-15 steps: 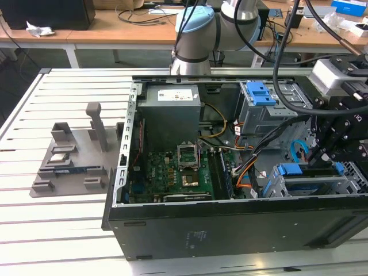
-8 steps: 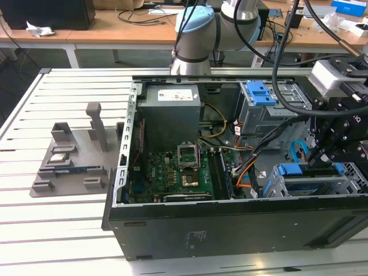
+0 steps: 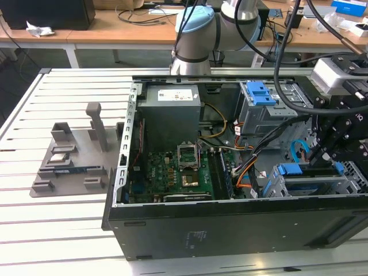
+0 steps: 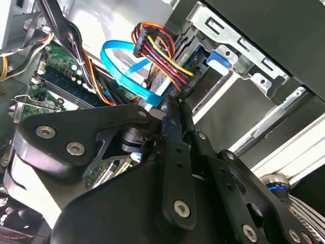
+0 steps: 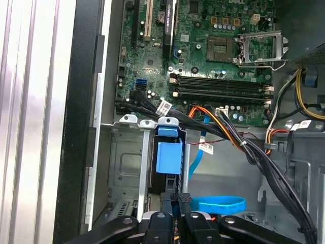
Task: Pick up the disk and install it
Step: 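Insert the second disk wire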
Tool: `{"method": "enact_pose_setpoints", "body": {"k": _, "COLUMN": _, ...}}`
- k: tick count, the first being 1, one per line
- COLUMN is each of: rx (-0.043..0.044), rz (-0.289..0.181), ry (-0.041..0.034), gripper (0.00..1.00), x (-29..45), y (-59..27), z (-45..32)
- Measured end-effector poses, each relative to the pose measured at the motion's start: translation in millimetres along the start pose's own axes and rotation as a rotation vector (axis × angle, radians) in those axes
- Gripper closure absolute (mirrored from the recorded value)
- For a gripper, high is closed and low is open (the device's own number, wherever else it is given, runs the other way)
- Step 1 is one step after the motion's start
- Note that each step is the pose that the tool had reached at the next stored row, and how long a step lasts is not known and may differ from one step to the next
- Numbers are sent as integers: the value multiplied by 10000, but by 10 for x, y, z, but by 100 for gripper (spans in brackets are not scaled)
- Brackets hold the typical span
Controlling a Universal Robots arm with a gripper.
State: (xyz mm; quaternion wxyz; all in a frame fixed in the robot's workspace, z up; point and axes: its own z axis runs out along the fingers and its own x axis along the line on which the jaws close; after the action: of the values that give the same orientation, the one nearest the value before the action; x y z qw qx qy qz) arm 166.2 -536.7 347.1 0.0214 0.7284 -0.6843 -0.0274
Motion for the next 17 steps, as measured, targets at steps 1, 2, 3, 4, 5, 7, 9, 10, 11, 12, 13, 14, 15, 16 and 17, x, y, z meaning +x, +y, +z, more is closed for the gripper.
{"method": "enact_pose_setpoints", "body": {"k": 1, "rx": 0, "rz": -5, "ry": -41, "gripper": 84, "x": 3, "y": -3, "z": 3}}
{"method": "enact_pose_setpoints", "body": {"k": 2, "rx": -2, "rz": -6, "ry": -41, "gripper": 84, "x": 10, "y": -7, "z": 5}}
{"method": "enact_pose_setpoints", "body": {"k": 3, "rx": -5, "rz": -6, "ry": -41, "gripper": 84, "x": 17, "y": -13, "z": 6}}
{"method": "enact_pose_setpoints", "body": {"k": 4, "rx": -6, "rz": -2, "ry": -44, "gripper": 84, "x": 21, "y": -14, "z": 8}}
{"method": "enact_pose_setpoints", "body": {"k": 5, "rx": -6, "rz": 5, "ry": -42, "gripper": 84, "x": 21, "y": -14, "z": 7}}
{"method": "enact_pose_setpoints", "body": {"k": 7, "rx": -6, "rz": 25, "ry": -38, "gripper": 84, "x": 22, "y": -15, "z": 8}}
{"method": "enact_pose_setpoints", "body": {"k": 9, "rx": -6, "rz": 49, "ry": -36, "gripper": 84, "x": 22, "y": -15, "z": 9}}
{"method": "enact_pose_setpoints", "body": {"k": 10, "rx": -6, "rz": 57, "ry": -35, "gripper": 84, "x": 22, "y": -15, "z": 10}}
{"method": "enact_pose_setpoints", "body": {"k": 11, "rx": -6, "rz": 62, "ry": -35, "gripper": 84, "x": 22, "y": -15, "z": 12}}
{"method": "enact_pose_setpoints", "body": {"k": 12, "rx": -6, "rz": 65, "ry": -34, "gripper": 84, "x": 22, "y": -15, "z": 13}}
{"method": "enact_pose_setpoints", "body": {"k": 13, "rx": -5, "rz": 67, "ry": -35, "gripper": 84, "x": 22, "y": -16, "z": 16}}
{"method": "enact_pose_setpoints", "body": {"k": 14, "rx": -5, "rz": 69, "ry": -33, "gripper": 84, "x": 22, "y": -17, "z": 21}}
{"method": "enact_pose_setpoints", "body": {"k": 15, "rx": -6, "rz": 69, "ry": -36, "gripper": 84, "x": 22, "y": -21, "z": 31}}
{"method": "enact_pose_setpoints", "body": {"k": 16, "rx": -9, "rz": 70, "ry": -34, "gripper": 84, "x": 23, "y": -25, "z": 41}}
{"method": "enact_pose_setpoints", "body": {"k": 17, "rx": -10, "rz": 71, "ry": -35, "gripper": 84, "x": 24, "y": -27, "z": 55}}
